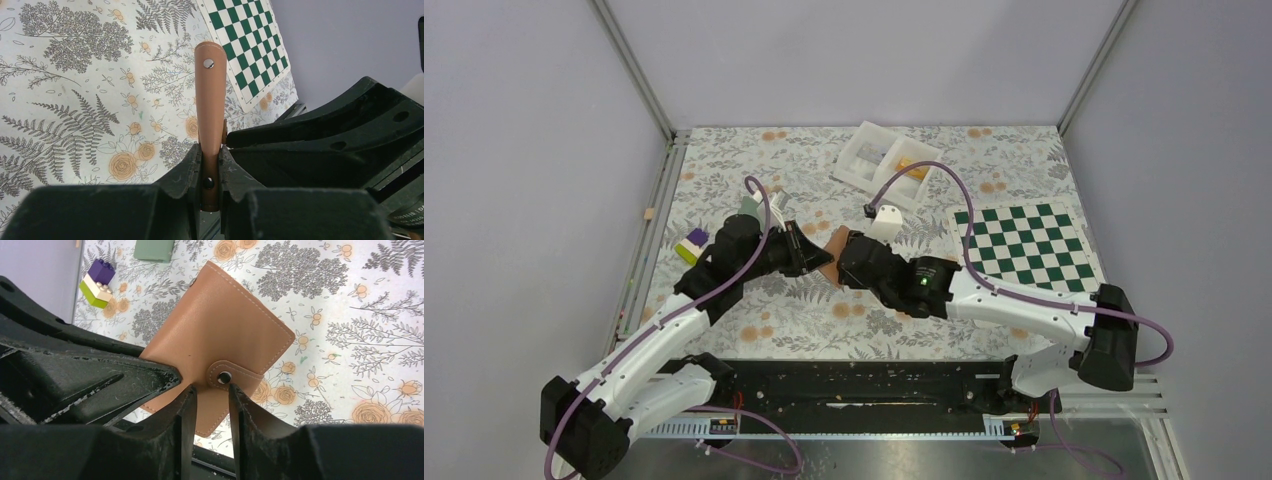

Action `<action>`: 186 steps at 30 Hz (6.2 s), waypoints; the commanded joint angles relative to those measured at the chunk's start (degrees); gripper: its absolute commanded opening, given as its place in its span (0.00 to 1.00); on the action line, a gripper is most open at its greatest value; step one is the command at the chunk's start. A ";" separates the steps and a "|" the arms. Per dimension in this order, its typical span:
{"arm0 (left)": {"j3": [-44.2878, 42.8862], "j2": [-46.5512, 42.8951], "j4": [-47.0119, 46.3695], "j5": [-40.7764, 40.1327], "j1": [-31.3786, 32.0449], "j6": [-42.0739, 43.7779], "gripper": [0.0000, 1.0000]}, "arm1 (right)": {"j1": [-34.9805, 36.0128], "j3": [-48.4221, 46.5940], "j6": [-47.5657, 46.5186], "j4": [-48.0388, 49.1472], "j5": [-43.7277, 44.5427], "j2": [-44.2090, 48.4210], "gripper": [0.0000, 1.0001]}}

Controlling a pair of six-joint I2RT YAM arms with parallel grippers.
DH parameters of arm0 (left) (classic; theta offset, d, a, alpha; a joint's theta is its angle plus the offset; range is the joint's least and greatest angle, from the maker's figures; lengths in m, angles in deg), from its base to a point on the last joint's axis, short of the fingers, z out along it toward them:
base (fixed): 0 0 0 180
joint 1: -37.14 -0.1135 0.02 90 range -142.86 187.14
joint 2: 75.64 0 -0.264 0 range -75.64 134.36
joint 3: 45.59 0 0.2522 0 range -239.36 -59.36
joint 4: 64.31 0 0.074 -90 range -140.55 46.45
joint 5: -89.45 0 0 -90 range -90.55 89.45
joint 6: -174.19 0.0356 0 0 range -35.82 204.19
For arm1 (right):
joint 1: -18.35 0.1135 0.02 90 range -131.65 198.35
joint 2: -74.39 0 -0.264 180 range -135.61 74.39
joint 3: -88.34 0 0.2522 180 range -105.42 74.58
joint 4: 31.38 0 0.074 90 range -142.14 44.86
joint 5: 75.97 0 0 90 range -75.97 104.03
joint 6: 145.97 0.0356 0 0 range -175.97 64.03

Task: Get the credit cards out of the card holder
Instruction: Open the card holder at the center of the board.

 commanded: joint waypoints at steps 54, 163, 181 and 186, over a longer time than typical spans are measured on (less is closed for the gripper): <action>-1.78 3.37 3.74 -5.20 -0.06 0.40 0.00 | -1.45 -3.83 -4.48 2.62 -5.60 -4.54 0.47; -5.36 -1.93 5.30 1.41 -1.80 2.78 0.00 | -21.39 23.02 -12.95 26.93 -45.97 12.83 0.64; -6.66 -2.79 3.15 6.76 -1.80 3.37 0.00 | -23.52 26.66 -1.55 44.54 -60.27 2.81 0.50; -6.66 -2.40 3.45 7.23 -2.25 4.02 0.00 | -23.52 28.05 -1.97 44.93 -60.50 3.47 0.49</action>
